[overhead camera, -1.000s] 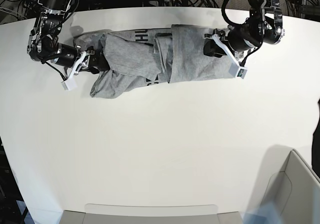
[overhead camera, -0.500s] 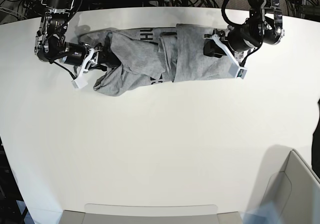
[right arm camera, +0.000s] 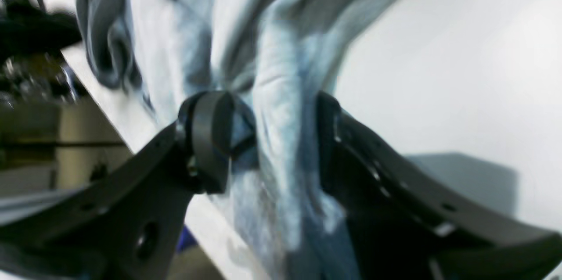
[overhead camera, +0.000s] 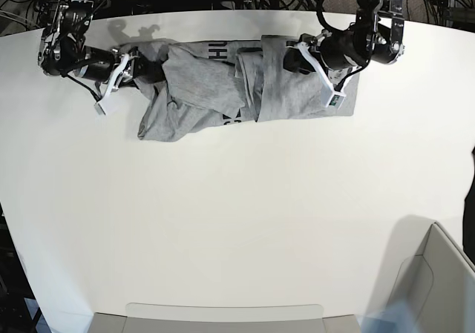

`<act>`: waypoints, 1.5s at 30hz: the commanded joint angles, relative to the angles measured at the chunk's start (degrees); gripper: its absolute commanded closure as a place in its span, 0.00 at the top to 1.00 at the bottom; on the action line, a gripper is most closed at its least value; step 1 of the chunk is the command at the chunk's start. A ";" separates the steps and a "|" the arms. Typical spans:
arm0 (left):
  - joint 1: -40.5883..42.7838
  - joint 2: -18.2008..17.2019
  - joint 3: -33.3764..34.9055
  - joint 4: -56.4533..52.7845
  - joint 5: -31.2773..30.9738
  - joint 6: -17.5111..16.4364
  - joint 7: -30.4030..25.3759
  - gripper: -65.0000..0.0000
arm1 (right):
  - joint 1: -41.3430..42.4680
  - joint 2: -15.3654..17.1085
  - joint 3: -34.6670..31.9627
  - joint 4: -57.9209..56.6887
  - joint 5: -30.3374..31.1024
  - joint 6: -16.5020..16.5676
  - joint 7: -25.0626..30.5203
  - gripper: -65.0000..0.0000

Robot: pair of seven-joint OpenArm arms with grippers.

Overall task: Fold the T-shirt properly
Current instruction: 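Fold the right-held end over onto the folded stack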

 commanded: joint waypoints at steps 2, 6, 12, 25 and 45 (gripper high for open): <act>-0.24 -0.36 1.17 0.87 2.33 -0.10 -1.07 0.25 | -0.39 0.58 -0.07 2.49 -2.05 0.60 -3.01 0.45; 0.11 -0.36 2.58 0.96 4.88 -0.10 -1.25 0.25 | -0.12 0.49 -0.07 1.35 -2.14 0.60 -3.01 0.45; 0.20 -0.36 2.58 0.96 4.88 -0.10 -1.25 0.25 | 1.20 0.58 -0.07 -3.66 -2.75 0.60 -3.01 0.45; -0.07 -0.36 2.58 1.22 4.71 -0.01 -1.07 0.25 | 4.10 -3.11 -4.64 -4.10 -18.58 0.60 -3.01 0.00; 1.69 -0.36 2.23 8.61 4.71 -0.01 -0.55 0.25 | 9.02 -0.83 5.73 7.24 -31.41 0.60 -3.01 0.00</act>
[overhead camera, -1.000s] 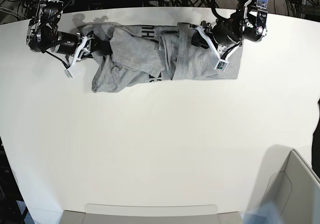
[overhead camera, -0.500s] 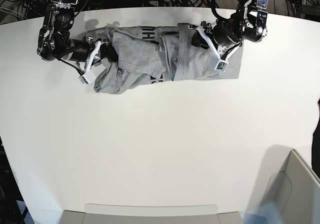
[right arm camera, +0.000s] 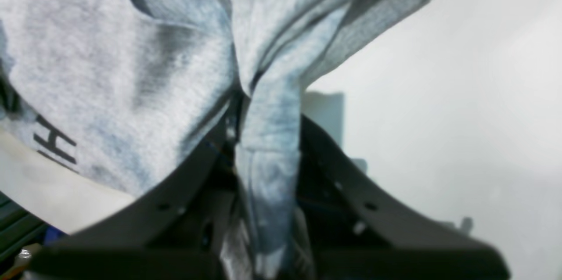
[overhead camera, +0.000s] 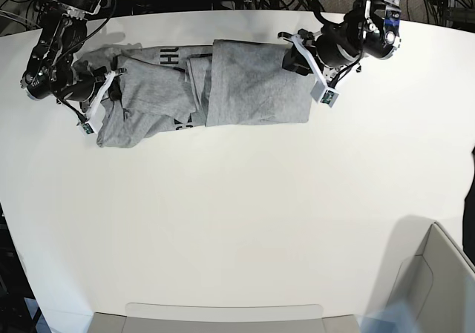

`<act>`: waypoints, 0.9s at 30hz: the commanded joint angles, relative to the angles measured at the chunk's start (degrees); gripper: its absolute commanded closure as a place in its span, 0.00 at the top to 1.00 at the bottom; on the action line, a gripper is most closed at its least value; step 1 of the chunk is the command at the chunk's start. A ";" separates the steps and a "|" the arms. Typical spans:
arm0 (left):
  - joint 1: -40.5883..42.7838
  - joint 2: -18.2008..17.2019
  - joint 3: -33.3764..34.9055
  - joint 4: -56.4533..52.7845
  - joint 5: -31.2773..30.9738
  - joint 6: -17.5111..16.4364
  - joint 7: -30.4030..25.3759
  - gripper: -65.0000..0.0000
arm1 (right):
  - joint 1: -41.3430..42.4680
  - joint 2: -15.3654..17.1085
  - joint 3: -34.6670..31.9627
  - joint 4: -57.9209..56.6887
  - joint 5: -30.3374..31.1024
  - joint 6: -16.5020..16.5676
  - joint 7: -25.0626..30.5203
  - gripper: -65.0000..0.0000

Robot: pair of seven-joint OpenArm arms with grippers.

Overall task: Fold the T-shirt properly
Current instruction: 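Fold the right-held end over onto the folded stack, then grasp the folded bundle with the right gripper and flip it over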

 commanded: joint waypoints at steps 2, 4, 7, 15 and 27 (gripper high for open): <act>-0.10 -0.30 -0.29 0.89 -0.73 -0.21 -0.90 0.25 | 1.15 1.10 0.73 0.73 -4.06 0.60 -0.74 0.00; 0.08 -0.30 -0.99 0.98 -0.73 -0.21 -0.90 0.25 | 1.59 0.74 0.64 2.57 -6.08 0.60 -0.74 0.00; 1.92 -0.30 -4.95 1.15 -0.82 -0.56 1.30 0.25 | 1.24 -0.14 0.20 8.11 -6.61 0.60 -0.74 0.00; 3.77 -1.79 -15.58 1.07 -0.82 -0.65 5.52 0.25 | -0.96 -3.04 -6.31 19.72 -7.05 0.60 -0.87 0.00; 8.16 -4.08 -23.76 1.07 -0.82 -0.74 5.35 0.25 | -2.89 -8.84 -21.78 28.68 -12.85 -5.77 -0.82 0.00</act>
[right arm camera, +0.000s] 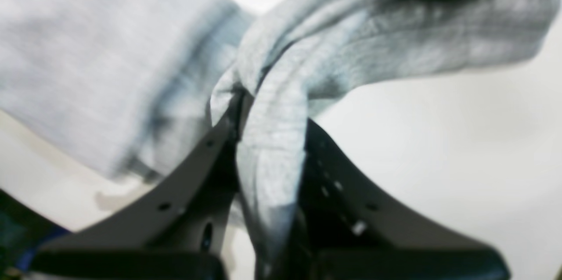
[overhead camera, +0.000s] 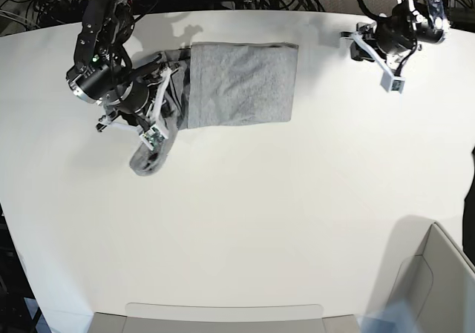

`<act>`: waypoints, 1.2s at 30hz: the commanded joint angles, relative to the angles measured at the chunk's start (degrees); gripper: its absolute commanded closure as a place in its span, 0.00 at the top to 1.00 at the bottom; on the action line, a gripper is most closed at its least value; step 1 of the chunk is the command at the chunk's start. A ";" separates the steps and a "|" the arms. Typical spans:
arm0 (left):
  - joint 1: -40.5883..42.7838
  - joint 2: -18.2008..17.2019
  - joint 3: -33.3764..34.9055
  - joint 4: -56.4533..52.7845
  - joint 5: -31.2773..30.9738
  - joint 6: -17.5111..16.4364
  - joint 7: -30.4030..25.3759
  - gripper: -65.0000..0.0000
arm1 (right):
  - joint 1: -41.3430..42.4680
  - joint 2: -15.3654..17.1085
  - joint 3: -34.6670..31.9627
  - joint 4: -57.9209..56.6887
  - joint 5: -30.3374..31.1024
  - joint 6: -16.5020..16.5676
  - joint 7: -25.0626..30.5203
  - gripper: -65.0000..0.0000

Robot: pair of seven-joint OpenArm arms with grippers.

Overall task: Fold the T-shirt properly
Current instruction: 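Grasp the folded bundle with the right gripper and flip it over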

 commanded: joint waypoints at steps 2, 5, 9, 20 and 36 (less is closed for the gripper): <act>1.02 -0.80 -2.46 0.98 -0.56 -0.30 -0.47 0.25 | 0.28 0.32 -3.39 1.01 0.42 -2.66 0.62 0.00; 1.37 -2.38 -3.43 0.89 -0.56 -0.30 -0.29 0.25 | -0.25 0.32 -7.79 1.10 0.50 -6.35 0.71 0.00; 1.37 -2.65 -3.78 0.80 -0.56 -0.30 -0.29 0.25 | -0.60 0.32 -13.77 1.10 0.59 -12.06 1.59 0.00; 1.11 -2.56 -3.43 0.80 -0.56 -0.30 -0.47 0.25 | -0.34 0.32 -28.80 0.40 0.24 -26.57 7.21 0.00; 1.02 -2.56 -3.34 0.80 -0.47 -0.30 -0.47 0.25 | 5.11 0.85 -48.32 -6.37 0.24 -44.06 9.06 0.33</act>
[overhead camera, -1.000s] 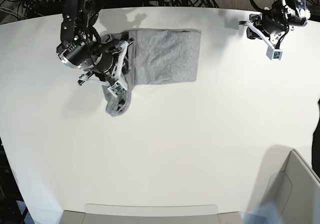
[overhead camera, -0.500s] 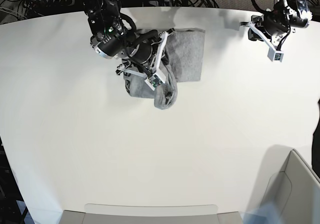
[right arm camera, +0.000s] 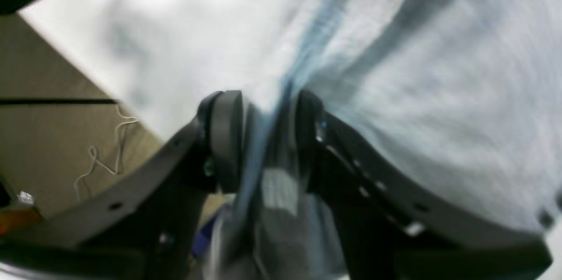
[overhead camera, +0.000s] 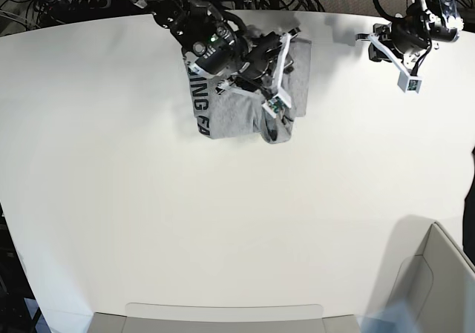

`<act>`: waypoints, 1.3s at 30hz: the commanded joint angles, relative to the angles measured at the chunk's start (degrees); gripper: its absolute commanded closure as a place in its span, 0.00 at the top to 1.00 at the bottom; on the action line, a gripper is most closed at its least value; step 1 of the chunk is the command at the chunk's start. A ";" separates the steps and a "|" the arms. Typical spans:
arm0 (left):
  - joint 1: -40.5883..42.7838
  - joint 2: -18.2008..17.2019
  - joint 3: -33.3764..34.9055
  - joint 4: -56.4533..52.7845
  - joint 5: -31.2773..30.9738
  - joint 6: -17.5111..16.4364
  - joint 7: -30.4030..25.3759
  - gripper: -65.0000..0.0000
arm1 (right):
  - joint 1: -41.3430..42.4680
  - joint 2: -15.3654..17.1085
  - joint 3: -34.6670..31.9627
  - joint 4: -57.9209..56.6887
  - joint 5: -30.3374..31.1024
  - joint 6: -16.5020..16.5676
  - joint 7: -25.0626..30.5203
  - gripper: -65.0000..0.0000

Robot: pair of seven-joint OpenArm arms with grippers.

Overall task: Fold the T-shirt properly
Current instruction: 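Grasp the folded bundle with the right gripper and flip it over, then grasp the bundle with the left gripper and drag it away from the right gripper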

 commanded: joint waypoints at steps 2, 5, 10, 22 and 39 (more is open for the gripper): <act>0.15 -0.55 -0.17 0.83 -0.12 0.11 -0.53 0.25 | 1.75 -0.51 -1.16 0.86 0.41 -0.02 0.75 0.34; 0.24 -0.55 -0.17 0.83 -0.12 0.11 -0.62 0.25 | 3.51 -0.86 -2.56 0.16 0.41 -0.02 0.84 0.33; 0.24 -0.46 -0.35 0.83 -0.12 0.11 -0.62 0.25 | 7.64 -1.04 -6.52 -0.28 0.59 -0.02 0.93 0.33; -0.82 2.35 -0.26 1.44 -0.30 0.11 -11.79 0.23 | 4.92 5.21 6.23 7.72 0.85 -0.02 8.58 0.00; 3.66 -0.72 36.75 1.70 2.95 0.73 -56.71 0.03 | 2.98 10.66 33.04 -1.78 10.08 34.53 8.58 0.00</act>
